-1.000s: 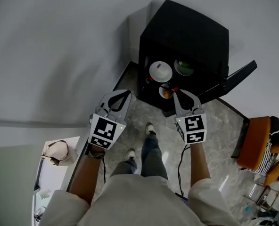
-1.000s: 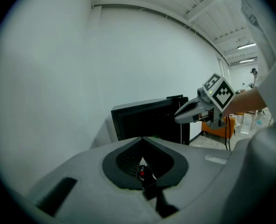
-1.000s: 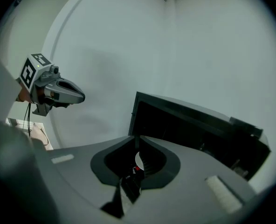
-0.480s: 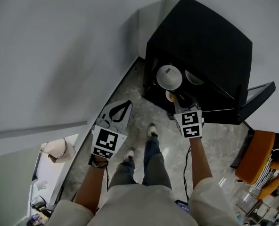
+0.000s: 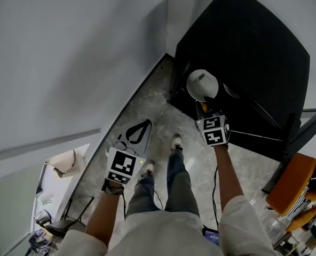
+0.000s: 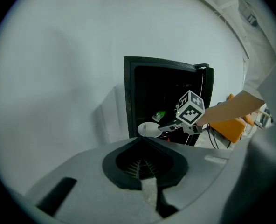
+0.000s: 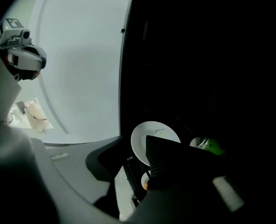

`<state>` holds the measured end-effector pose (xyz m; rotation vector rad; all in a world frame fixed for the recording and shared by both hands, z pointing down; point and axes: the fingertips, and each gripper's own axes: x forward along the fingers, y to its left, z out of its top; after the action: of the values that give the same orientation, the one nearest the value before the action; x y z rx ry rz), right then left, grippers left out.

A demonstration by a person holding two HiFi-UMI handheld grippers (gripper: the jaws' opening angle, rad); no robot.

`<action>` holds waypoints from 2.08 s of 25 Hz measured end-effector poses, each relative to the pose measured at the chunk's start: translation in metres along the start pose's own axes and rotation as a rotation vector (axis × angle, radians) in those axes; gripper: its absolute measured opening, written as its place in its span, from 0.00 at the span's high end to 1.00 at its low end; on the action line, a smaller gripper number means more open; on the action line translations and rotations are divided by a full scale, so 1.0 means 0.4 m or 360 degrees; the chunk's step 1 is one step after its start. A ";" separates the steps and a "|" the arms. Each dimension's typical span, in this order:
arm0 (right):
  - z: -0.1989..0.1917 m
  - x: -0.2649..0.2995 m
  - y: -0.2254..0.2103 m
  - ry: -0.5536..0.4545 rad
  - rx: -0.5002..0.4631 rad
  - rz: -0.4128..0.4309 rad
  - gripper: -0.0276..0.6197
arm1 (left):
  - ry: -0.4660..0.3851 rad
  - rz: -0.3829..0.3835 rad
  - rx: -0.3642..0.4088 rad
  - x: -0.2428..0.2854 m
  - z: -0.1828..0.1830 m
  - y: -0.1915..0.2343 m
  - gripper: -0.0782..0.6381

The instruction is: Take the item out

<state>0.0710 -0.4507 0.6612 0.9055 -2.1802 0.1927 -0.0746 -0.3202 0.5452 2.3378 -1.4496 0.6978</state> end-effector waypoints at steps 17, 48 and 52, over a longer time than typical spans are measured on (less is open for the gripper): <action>-0.102 0.232 0.010 0.0287 -0.0707 -0.0114 0.55 | 0.0130 -0.0023 -0.0243 0.036 -0.161 -0.016 0.88; -0.122 0.216 -0.015 0.0332 -0.1502 -0.0636 0.89 | 0.0203 -0.0066 -0.0213 0.010 -0.220 -0.008 0.88; -0.102 0.193 -0.025 0.0287 -0.1533 -0.0759 0.92 | 0.0213 -0.0061 -0.0198 -0.004 -0.230 -0.006 0.88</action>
<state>0.0658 -0.4844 0.7425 0.7424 -1.5251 -0.8932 -0.0954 -0.2728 0.6211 2.1757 -1.3472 0.7178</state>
